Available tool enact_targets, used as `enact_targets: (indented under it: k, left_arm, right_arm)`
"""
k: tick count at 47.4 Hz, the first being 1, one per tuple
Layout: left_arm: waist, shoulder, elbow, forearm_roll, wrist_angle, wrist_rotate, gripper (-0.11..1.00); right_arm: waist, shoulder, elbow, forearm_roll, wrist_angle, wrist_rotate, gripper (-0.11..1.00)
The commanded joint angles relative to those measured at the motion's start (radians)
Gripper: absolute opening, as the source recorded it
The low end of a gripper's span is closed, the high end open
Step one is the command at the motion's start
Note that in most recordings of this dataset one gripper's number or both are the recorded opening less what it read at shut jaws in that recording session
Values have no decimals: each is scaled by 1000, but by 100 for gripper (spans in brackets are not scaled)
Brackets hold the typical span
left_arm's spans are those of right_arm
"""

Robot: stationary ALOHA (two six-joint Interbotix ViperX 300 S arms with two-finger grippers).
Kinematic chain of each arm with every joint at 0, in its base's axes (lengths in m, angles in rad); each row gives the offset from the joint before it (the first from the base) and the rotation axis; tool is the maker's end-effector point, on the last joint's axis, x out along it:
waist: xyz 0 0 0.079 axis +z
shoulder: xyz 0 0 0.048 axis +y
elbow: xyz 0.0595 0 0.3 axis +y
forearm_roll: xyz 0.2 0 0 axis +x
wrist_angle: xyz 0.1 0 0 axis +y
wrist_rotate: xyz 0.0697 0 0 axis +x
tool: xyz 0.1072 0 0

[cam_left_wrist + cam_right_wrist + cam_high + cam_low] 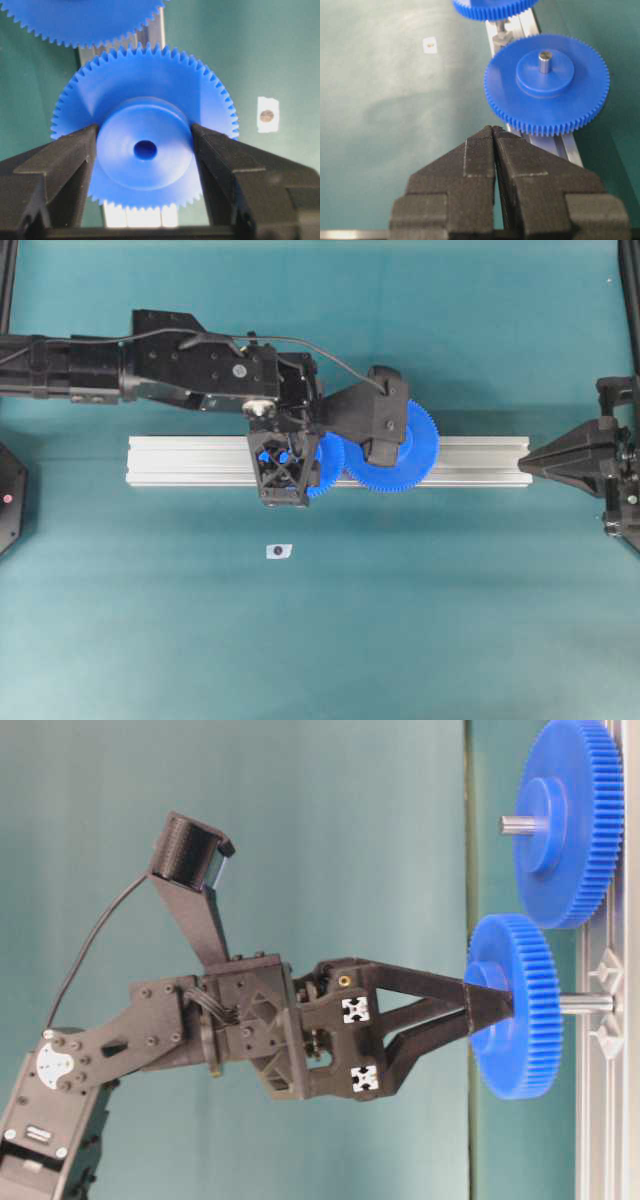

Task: Find the location of the shaft and insert the small gear.
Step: 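Align the gear bore with the shaft, meshing teeth with the large gear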

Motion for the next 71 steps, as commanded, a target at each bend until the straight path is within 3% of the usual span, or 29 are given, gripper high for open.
enact_targets:
  k: [1, 26, 71]
  left_arm:
    - [20, -17, -3, 3, -3, 6, 63]
    - [32, -15, -20, 3, -3, 12, 63]
    - [29, 0, -46, 3, 44, 21, 63]
  right_arm:
    - [-3, 6, -9, 0, -9, 11, 4]
    - [-48, -28, -8, 0, -6, 9, 4]
    - [-49, -29, -6, 0, -9, 9, 4]
